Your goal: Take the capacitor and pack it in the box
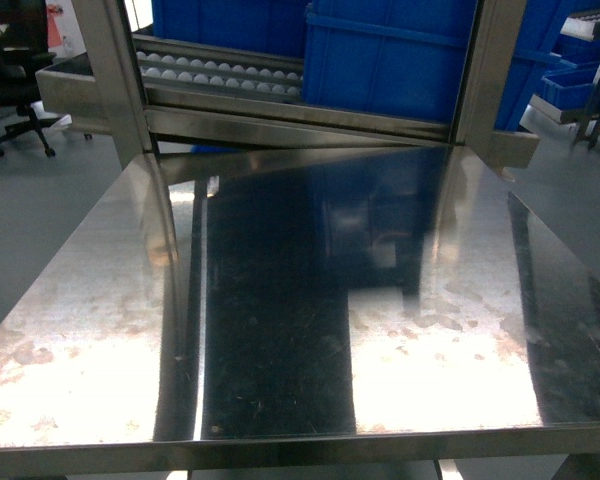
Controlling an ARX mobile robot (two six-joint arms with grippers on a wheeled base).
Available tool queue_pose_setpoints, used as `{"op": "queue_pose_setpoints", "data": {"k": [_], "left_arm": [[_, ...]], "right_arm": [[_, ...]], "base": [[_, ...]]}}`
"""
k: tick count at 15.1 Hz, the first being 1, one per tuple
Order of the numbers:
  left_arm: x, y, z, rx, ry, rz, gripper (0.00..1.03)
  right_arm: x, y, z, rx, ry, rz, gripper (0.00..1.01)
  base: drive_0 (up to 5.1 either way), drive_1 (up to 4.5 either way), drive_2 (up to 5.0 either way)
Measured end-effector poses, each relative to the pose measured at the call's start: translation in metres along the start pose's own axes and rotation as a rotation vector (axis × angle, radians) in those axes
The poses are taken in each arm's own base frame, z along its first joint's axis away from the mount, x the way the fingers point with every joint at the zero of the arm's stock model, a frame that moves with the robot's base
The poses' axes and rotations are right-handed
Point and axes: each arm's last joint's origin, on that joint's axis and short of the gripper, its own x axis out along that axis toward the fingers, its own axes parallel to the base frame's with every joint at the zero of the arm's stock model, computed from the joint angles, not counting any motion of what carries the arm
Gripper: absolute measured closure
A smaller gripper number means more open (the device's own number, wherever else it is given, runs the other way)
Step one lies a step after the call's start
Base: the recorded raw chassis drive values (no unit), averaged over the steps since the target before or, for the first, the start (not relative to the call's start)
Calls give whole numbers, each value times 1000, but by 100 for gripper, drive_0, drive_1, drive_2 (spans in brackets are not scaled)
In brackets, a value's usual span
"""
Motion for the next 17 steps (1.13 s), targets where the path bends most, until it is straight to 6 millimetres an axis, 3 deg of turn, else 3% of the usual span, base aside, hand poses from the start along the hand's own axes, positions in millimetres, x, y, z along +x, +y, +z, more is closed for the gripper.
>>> {"op": "queue_pose_setpoints", "data": {"k": [3,17], "left_arm": [[-11,0,-4,1,16,1,59],[-11,0,-4,4,16,0,59]], "right_arm": [[0,0,0,0,1,0,3],[0,0,0,0,0,0,3]], "base": [[0,0,0],[0,0,0]]}}
